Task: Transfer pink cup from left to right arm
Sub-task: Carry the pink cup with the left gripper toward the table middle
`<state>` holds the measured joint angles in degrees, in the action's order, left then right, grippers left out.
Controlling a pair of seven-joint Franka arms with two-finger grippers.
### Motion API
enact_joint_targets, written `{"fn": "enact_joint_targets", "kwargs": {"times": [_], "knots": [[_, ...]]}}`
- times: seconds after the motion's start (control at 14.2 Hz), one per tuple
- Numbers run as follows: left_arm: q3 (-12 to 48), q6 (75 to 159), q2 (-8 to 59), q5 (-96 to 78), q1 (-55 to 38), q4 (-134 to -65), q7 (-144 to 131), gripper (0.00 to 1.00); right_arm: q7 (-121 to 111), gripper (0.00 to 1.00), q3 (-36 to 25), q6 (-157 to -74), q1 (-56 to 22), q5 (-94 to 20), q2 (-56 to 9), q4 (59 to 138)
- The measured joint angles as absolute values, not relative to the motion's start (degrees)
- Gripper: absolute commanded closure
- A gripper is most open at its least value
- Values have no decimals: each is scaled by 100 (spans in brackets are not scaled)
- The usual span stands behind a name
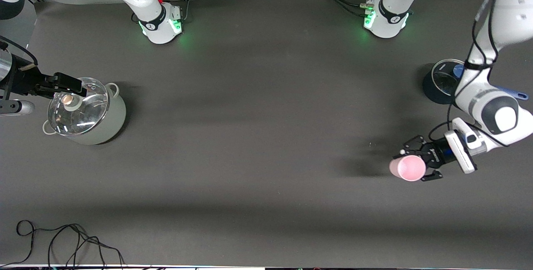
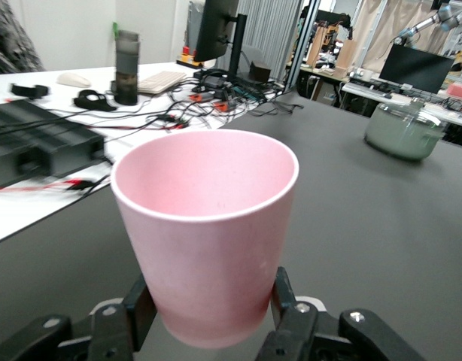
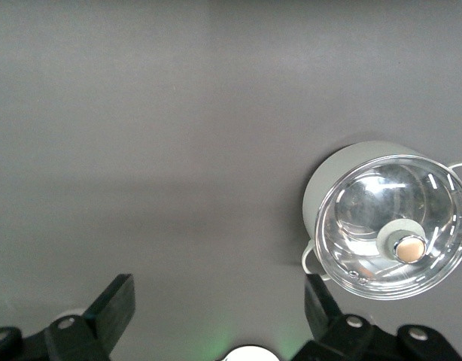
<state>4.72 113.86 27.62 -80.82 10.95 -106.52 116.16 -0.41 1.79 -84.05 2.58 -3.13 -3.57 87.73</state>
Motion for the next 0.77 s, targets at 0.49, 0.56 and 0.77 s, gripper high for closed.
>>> {"fn": "enact_joint_targets", "kwargs": {"times": [0.49, 0.56, 0.77], "knots": [[517, 12969, 1324, -9442, -802, -11556, 11360, 65, 94, 0, 202, -8405, 240, -389, -302, 8695], [527, 13338, 1229, -9592, -1138, -11558, 11360, 65, 414, 0, 208, -8405, 192, -506, -288, 8656], [566, 14749, 941, -10052, -2250, -11526, 11357, 65, 1776, 0, 240, -8405, -123, -854, -281, 8476]]}}
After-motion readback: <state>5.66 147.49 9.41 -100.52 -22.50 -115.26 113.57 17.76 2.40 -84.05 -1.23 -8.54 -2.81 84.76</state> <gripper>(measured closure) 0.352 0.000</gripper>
